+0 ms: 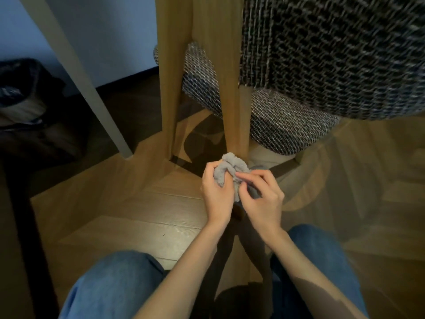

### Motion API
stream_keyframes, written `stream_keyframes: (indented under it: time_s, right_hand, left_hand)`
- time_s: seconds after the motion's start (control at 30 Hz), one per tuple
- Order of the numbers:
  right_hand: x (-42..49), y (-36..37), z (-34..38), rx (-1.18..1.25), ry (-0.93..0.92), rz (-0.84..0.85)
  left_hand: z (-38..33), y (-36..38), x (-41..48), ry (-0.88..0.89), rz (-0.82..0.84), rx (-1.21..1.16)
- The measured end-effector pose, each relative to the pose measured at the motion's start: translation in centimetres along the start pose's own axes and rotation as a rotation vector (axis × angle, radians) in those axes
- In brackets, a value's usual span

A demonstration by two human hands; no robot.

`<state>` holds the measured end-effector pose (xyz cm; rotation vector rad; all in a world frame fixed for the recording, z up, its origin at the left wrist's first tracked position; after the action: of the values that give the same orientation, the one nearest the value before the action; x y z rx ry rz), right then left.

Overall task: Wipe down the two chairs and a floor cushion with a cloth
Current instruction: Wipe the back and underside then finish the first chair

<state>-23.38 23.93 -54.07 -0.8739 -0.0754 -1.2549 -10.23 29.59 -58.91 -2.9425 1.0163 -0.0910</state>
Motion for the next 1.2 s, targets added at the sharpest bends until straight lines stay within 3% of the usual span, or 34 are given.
stream_keyframes:
  time_s: [0.3, 0.47, 0.67, 0.9, 1.03, 1.2]
  right_hand:
    - [8.3, -3.8, 15.0, 0.142, -0.320, -0.179]
    - [12.4, -4.9, 21.2, 0.146, -0.366, -0.135]
    - [15.4, -2.7, 24.2, -0.117, -0.411, 0.074]
    - [16.6, -2.0, 25.7, -0.231, -0.438, 0.011]
    - [18.5, -1.8, 27.3, -0.363, -0.359, 0.106]
    - [21.0, -3.1, 26.8, -0.536, -0.206, 0.302]
  left_hand:
    - [-19.9, -5.8, 6.4, 0.475, -0.123, -0.078]
    - [-27.4, -8.9, 8.1, 0.611, -0.297, -0.085]
    - [-28.7, -9.5, 12.2, 0.521, -0.218, 0.001]
    - [-28.6, -10.3, 14.8, 0.523, -0.123, 0.091]
    - [-30.0, -10.5, 16.5, 0.423, -0.090, 0.283]
    - [-31.3, -8.0, 16.0, 0.359, 0.126, 0.470]
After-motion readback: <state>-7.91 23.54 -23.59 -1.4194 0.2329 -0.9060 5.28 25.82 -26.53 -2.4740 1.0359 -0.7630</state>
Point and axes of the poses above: each hand's wrist, its own x-axis towards the middle knuckle, its own y-axis out of the palm, z = x × y, the point moved 10 cm from there along x, towards the middle knuckle, and after that the axes turned 1 degree about y, right-handed, at the moved point
